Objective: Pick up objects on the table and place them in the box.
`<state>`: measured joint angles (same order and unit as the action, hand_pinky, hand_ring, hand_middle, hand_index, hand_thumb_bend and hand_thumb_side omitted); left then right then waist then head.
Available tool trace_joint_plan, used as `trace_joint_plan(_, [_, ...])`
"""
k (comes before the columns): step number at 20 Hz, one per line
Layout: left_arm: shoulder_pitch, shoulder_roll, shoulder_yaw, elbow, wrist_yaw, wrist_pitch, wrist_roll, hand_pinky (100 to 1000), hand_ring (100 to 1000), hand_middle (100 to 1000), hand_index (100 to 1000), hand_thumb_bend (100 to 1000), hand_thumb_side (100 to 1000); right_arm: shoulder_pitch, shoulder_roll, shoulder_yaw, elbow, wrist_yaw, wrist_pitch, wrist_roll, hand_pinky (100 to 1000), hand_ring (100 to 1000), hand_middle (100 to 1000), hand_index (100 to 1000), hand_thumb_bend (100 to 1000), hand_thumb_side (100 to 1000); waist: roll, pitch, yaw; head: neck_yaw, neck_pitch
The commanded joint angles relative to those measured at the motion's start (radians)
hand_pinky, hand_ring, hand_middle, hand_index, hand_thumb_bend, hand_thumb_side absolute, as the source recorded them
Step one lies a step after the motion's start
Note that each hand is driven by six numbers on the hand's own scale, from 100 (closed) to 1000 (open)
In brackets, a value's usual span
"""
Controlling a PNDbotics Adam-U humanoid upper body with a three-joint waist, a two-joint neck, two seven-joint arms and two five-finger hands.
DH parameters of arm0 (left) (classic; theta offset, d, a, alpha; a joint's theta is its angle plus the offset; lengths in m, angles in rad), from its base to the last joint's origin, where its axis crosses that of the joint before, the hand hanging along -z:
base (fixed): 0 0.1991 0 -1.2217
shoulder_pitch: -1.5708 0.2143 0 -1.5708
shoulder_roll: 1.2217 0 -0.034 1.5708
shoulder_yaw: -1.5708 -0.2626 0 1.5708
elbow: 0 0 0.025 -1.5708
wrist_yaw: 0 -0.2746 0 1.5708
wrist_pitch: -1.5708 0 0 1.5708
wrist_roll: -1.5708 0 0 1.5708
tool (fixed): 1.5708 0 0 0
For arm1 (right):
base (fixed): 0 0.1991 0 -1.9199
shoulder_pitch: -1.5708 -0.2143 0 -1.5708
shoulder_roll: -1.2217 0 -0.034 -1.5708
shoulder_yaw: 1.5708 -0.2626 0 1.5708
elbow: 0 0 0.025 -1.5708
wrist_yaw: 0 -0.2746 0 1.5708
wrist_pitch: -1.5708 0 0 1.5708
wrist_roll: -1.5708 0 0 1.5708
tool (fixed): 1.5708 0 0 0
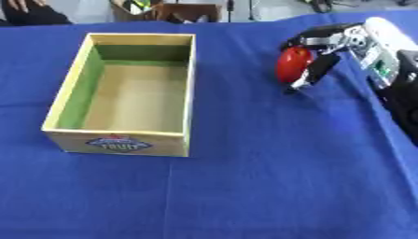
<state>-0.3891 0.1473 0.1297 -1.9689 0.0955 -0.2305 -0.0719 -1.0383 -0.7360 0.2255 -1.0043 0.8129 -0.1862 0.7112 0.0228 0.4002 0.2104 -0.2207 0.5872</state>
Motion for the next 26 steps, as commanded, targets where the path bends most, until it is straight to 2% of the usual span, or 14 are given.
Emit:
trace_joint_plan(1, [-0.011, 0.007, -0.002, -0.015, 0.002, -0.001, -0.004, 114, 394, 466, 629, 100, 819, -0.018, -0.031, -0.002, -0.021, 0.004, -0.001, -0.014, 346, 690, 822, 962, 562, 515, -0.001, -0.02, 0.002, 0.003, -0.01])
trace_joint_plan(11, [-0.012, 0.007, -0.002, -0.015, 0.002, -0.001, -0.004, 114, 395, 466, 627, 100, 817, -0.009, -0.034, 0.001, -0.013, 0.044, -0.01, -0.043, 302, 658, 780, 885, 359, 449, -0.002, -0.018, 0.003, 0.004, -0.009])
trace_joint_plan(21, [-0.013, 0.006, -0.002, -0.015, 0.004, -0.001, -0.003, 117, 403, 466, 624, 100, 815, -0.003, -0.033, 0.001, -0.011, -0.019, 0.008, -0.053, 258, 623, 730, 812, 300, 353, -0.001, -0.018, 0.003, 0.006, -0.007])
trace_joint_plan(23, [-0.013, 0.007, -0.002, -0.015, 0.004, -0.001, -0.003, 118, 405, 467, 623, 100, 813, -0.003, -0.034, 0.001, -0.015, -0.035, 0.012, -0.06, 226, 603, 703, 785, 269, 331, -0.001, -0.019, 0.003, 0.007, -0.005])
trace_joint_plan(26, [-0.013, 0.006, -0.002, -0.014, 0.004, 0.0, -0.004, 122, 409, 467, 623, 100, 814, 0.001, -0.037, 0.001, -0.02, -0.053, 0.018, -0.075, 248, 598, 684, 781, 220, 291, -0.001, -0.02, 0.001, 0.01, -0.004])
